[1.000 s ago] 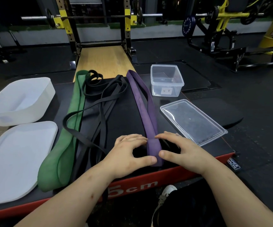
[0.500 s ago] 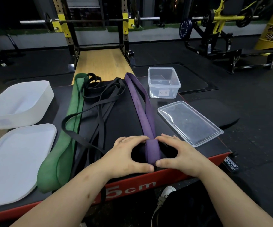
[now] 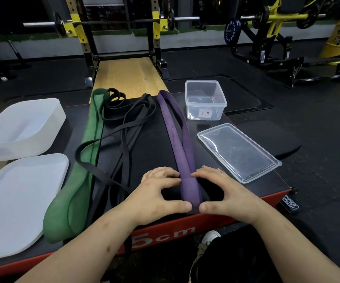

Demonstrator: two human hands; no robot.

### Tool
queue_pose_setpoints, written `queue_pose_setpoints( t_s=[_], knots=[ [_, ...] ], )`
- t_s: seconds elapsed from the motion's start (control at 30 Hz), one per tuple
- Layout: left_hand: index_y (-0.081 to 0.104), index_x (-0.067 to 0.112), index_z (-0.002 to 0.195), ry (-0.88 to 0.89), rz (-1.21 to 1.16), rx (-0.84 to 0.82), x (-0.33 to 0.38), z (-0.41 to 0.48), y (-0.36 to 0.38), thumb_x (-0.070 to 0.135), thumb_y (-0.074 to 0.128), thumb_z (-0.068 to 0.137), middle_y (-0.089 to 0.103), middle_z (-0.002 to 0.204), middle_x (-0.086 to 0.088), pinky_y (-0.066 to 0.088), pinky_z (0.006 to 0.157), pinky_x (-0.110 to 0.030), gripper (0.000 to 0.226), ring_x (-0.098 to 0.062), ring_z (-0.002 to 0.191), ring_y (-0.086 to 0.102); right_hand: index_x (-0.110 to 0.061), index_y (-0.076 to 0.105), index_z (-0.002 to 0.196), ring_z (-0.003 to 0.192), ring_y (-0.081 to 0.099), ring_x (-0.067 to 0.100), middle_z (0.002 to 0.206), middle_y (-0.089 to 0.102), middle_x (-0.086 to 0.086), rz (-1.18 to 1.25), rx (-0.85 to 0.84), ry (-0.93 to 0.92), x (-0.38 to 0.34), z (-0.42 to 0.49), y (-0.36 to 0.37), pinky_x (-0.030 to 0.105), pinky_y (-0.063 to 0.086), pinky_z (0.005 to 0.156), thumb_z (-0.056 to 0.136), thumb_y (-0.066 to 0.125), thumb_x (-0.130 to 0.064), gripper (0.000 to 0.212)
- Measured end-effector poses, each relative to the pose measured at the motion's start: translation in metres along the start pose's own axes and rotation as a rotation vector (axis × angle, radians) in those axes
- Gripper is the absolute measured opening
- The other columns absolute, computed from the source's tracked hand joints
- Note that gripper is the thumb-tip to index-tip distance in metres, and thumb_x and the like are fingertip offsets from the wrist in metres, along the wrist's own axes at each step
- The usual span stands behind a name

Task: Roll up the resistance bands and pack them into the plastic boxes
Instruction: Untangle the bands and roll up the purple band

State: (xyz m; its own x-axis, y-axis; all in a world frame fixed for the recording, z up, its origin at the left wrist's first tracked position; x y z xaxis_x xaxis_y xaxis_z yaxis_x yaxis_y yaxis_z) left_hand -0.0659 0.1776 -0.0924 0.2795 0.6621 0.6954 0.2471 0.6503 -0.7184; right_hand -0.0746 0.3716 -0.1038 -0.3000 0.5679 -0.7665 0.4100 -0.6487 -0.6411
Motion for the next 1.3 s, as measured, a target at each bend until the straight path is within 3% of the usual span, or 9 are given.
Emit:
queue_pose_setpoints(
  t_s=[0.17, 0.27, 0.37, 0.47, 0.63, 0.73, 0.8, 1.13, 1.3],
  knots=[
    [0.060, 0.039, 0.138, 0.013, 0.058, -0.046, 0.000, -0.001, 0.003, 0.084, 0.062, 0.061, 0.037, 0.152, 0.028, 0.006, 0.124, -0.030, 0.089, 0.013, 0.146, 0.006, -0.060, 0.044, 0.136, 0.151, 0.005, -0.014, 0.156, 0.032, -0.031, -0.062, -0.060, -0.040, -0.003, 0.001, 0.003, 0.028, -0.001, 0.127, 0.060, 0.067, -0.091, 0.085],
    [0.057, 0.037, 0.141, 0.024, 0.102, -0.052, 0.004, 0.000, 0.004, 0.087, 0.056, 0.064, 0.035, 0.155, 0.026, 0.003, 0.125, -0.034, 0.093, 0.018, 0.144, 0.002, -0.054, 0.046, 0.136, 0.149, 0.010, -0.016, 0.156, 0.034, -0.029, -0.060, -0.042, -0.040, -0.002, 0.003, 0.003, 0.027, -0.002, 0.127, 0.057, 0.061, -0.097, 0.091],
    [0.050, 0.037, 0.146, 0.003, 0.126, -0.051, 0.007, 0.000, 0.003, 0.087, 0.051, 0.066, 0.034, 0.154, 0.027, 0.005, 0.125, -0.033, 0.095, 0.030, 0.133, -0.005, -0.034, 0.058, 0.143, 0.148, 0.017, -0.015, 0.155, 0.041, -0.026, -0.055, 0.025, -0.013, 0.005, 0.004, 0.002, 0.032, 0.002, 0.129, 0.058, 0.052, -0.101, 0.109],
    [0.042, 0.044, 0.148, -0.001, 0.092, -0.047, 0.010, -0.004, 0.000, 0.071, 0.076, 0.069, 0.029, 0.140, 0.041, 0.009, 0.123, -0.029, 0.090, 0.037, 0.125, -0.007, -0.030, 0.061, 0.143, 0.149, 0.021, -0.010, 0.153, 0.040, -0.028, -0.077, 0.048, 0.016, 0.005, 0.007, 0.002, 0.034, 0.005, 0.129, 0.058, 0.048, -0.103, 0.112],
    [0.044, 0.042, 0.147, -0.009, 0.065, -0.008, 0.007, -0.002, -0.002, 0.059, 0.086, 0.069, 0.024, 0.131, 0.048, 0.011, 0.124, -0.027, 0.090, 0.038, 0.123, -0.003, -0.030, 0.064, 0.139, 0.140, 0.036, -0.009, 0.141, 0.048, -0.030, -0.048, 0.020, 0.054, -0.005, 0.009, -0.005, 0.025, 0.020, 0.124, 0.077, 0.053, -0.081, 0.080],
    [0.044, 0.040, 0.149, -0.019, 0.049, -0.005, 0.005, -0.001, -0.002, 0.059, 0.086, 0.069, 0.023, 0.129, 0.046, 0.009, 0.120, -0.022, 0.092, 0.040, 0.119, -0.004, -0.032, 0.073, 0.122, 0.113, 0.059, -0.009, 0.121, 0.068, -0.022, 0.006, 0.206, 0.132, -0.012, 0.030, -0.032, 0.014, 0.042, 0.103, 0.096, 0.059, -0.058, 0.040],
    [0.044, 0.041, 0.149, -0.027, 0.036, -0.013, 0.003, -0.002, -0.002, 0.060, 0.085, 0.069, 0.020, 0.127, 0.049, 0.009, 0.119, -0.020, 0.092, 0.040, 0.119, -0.004, -0.030, 0.077, 0.114, 0.102, 0.064, 0.000, 0.109, 0.074, -0.016, -0.072, 0.318, 0.224, -0.010, 0.051, -0.049, 0.017, 0.046, 0.089, 0.097, 0.066, -0.044, 0.024],
    [0.047, 0.041, 0.147, -0.008, 0.002, 0.023, 0.002, 0.000, -0.003, 0.062, 0.084, 0.070, 0.037, 0.140, 0.031, 0.010, 0.123, -0.026, 0.088, 0.029, 0.132, 0.006, -0.006, 0.080, 0.097, 0.098, 0.068, 0.026, 0.102, 0.076, 0.010, -0.272, 0.247, 0.357, -0.016, 0.115, -0.033, 0.036, 0.055, 0.089, 0.093, 0.072, -0.030, 0.026],
    [0.047, 0.042, 0.147, 0.006, 0.014, 0.031, 0.000, 0.001, -0.003, 0.068, 0.081, 0.069, 0.042, 0.148, 0.026, 0.011, 0.125, -0.032, 0.089, 0.011, 0.145, 0.013, -0.016, 0.076, 0.105, 0.102, 0.067, 0.020, 0.107, 0.075, 0.001, -0.150, 0.305, 0.364, -0.008, 0.117, -0.028, 0.030, 0.053, 0.086, 0.087, 0.078, -0.025, 0.020]
  ],
)
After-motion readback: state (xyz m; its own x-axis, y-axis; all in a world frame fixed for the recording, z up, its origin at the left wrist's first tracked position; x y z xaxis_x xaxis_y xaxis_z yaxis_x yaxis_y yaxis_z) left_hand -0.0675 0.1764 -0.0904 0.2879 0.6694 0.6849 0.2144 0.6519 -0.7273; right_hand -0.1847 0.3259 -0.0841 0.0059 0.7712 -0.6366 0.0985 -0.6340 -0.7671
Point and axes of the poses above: each hand's wrist, its own z-axis towards the middle knuckle, its own y-axis out of the palm, x = y × z, the point moved 7 cm from there along z, towards the middle knuckle
